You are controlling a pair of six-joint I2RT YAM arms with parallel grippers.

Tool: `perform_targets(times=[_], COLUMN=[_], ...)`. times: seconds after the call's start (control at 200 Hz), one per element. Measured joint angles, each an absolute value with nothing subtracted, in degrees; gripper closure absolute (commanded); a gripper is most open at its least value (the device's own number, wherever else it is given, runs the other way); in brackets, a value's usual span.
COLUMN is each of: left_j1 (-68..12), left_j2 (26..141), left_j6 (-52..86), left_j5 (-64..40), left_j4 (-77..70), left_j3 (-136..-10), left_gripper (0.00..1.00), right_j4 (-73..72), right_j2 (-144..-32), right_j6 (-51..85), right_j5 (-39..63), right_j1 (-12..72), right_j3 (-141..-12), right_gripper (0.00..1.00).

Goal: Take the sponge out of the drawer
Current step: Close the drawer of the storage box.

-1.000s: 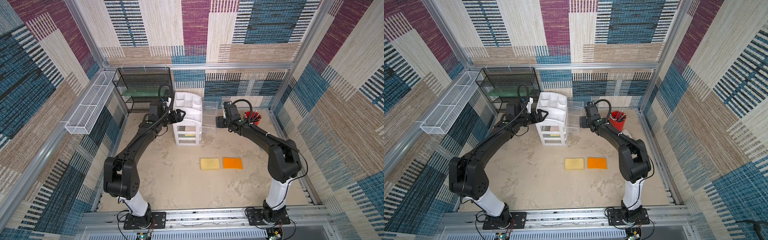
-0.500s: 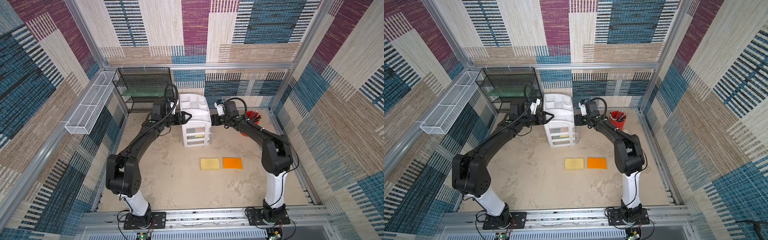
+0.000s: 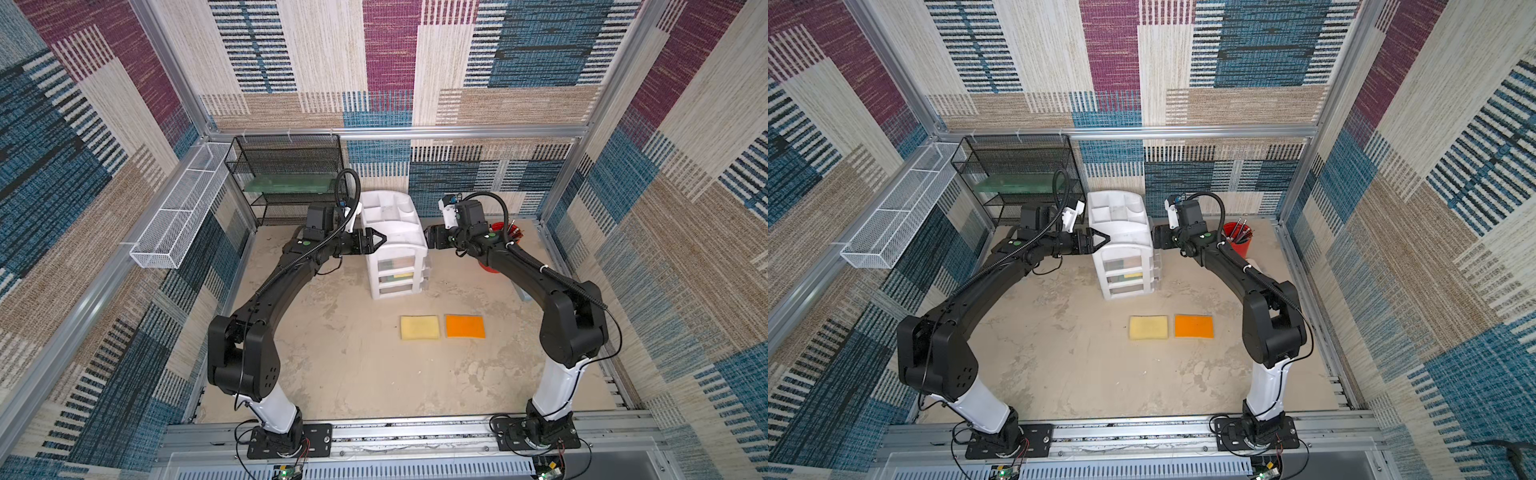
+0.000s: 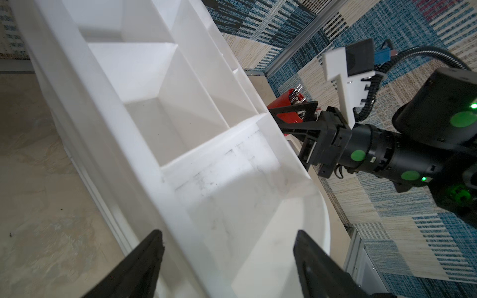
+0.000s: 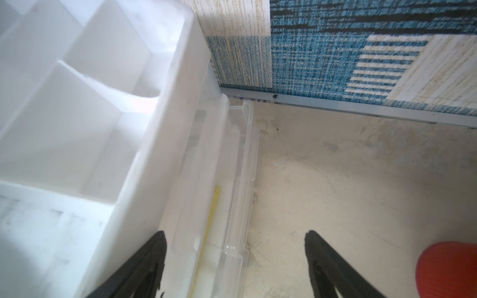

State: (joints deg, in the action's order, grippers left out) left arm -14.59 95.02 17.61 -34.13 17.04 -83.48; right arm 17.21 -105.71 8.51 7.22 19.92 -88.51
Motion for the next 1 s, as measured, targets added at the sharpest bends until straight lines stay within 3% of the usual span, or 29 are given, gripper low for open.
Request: perform_targets(times=[0.25, 0.471, 0.671, 1.002], left_j1=[-12.14, -9.19, -7.62, -7.16], left_j2=[90.35, 85.03, 85.12, 94.65], left_j6=[18.06, 21.74, 25.56, 28.53], left_j5=[-23.62, -17.96, -18.46, -24.51], left_j4=[20.67, 20.47, 19.73, 15.57], left_j3=[-82.13, -71.85, -64.66, -67.48], left_gripper=[0.17, 0.16, 0.16, 0.19], right_j4=[15.22, 14.06, 14.00, 14.48], right_j2=[-101.23, -102.37, -104.86, -108.33], right_j6=[11.60, 12.80, 13.52, 14.52], right_j5=[5.98, 7.09, 8.58, 10.79], right_j1=[17.28, 17.30, 17.28, 16.05], right_j3=[-82.98, -83.35, -84.29, -85.56], right_gripper=[0.15, 0.15, 0.15, 0.20])
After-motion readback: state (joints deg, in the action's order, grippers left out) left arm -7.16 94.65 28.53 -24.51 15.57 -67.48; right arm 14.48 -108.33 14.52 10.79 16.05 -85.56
